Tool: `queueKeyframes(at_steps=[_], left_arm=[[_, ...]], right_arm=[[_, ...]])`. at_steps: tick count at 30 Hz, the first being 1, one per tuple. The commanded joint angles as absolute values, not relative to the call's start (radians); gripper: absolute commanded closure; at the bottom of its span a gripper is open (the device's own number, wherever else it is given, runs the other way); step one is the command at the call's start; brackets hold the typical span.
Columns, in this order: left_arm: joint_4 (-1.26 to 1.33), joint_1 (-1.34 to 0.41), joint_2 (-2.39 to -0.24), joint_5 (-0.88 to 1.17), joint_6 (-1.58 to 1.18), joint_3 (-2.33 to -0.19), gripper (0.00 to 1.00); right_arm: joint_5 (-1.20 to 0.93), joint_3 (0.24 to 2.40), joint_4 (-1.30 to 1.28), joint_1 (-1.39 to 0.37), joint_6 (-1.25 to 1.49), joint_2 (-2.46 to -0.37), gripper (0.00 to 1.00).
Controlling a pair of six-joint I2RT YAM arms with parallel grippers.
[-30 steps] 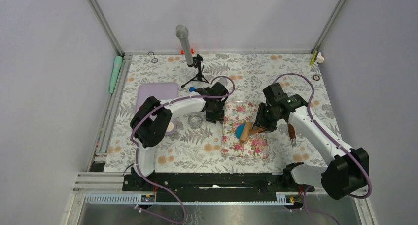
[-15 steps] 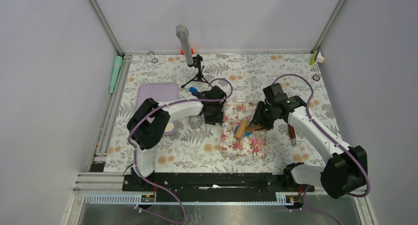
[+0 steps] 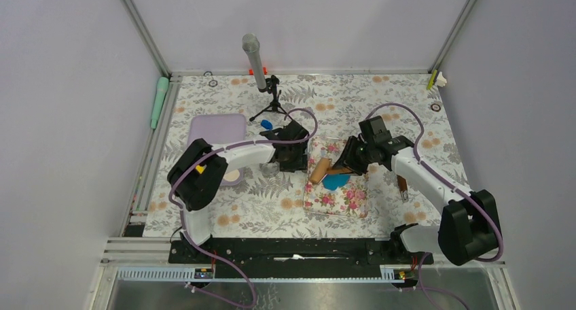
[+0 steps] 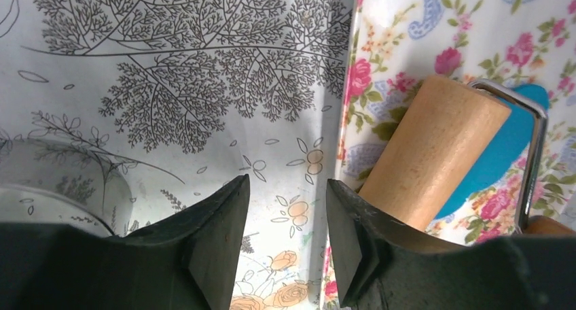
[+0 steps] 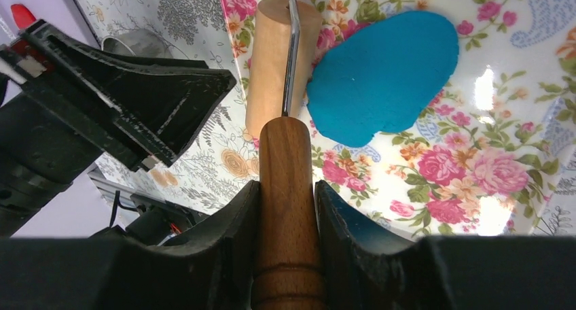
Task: Roll out the dumpling wrappers from the dough
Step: Flatten out the dough on the work surface.
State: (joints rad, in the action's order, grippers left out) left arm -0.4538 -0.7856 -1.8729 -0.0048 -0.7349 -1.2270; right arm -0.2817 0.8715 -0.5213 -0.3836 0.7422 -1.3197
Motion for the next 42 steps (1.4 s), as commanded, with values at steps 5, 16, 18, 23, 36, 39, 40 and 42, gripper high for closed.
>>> queueKeyframes(at_steps=[5, 16, 18, 23, 36, 39, 40, 42], left_arm=[[-0.356, -0.799, -1.736, -0.112, -0.782, -1.189, 0.48], [-0.368, -0.850, -1.849, -0.059, -0.744, -1.261, 0.29], [-0.382, -0.856, -1.880, -0.057, -0.748, -1.276, 0.31], [-0.380, -0.875, -1.915, -0.066, -0.750, -1.279, 0.39], [-0.475, -0.881, -1.968, -0.135, -0.765, -1.324, 1.00], [-0.476, -0.881, -1.971, -0.125, -0.767, -1.324, 1.00], [-0.476, -0.882, -1.970, -0.123, -0.766, -1.322, 1.00], [-0.472, -0.882, -1.962, -0.123, -0.767, -1.315, 1.00]], right_arm=[[-0.238, 0.954, -0.762, -0.373, 0.710, -1.243, 1.00], [-0.068, 1.071, -0.938, -0.359, 0.698, -1.143, 1.00], [-0.078, 1.039, -0.935, -0.350, 0.709, -1.127, 1.00], [-0.129, 0.980, -0.906, -0.316, 0.716, -1.099, 1.00], [-0.229, 0.824, -0.773, -0.291, 0.845, -1.071, 1.00], [-0.234, 0.761, -0.730, -0.292, 0.874, -1.080, 1.00], [-0.228, 0.744, -0.721, -0.291, 0.881, -1.085, 1.00], [-0.212, 0.712, -0.700, -0.291, 0.894, -1.094, 1.00]])
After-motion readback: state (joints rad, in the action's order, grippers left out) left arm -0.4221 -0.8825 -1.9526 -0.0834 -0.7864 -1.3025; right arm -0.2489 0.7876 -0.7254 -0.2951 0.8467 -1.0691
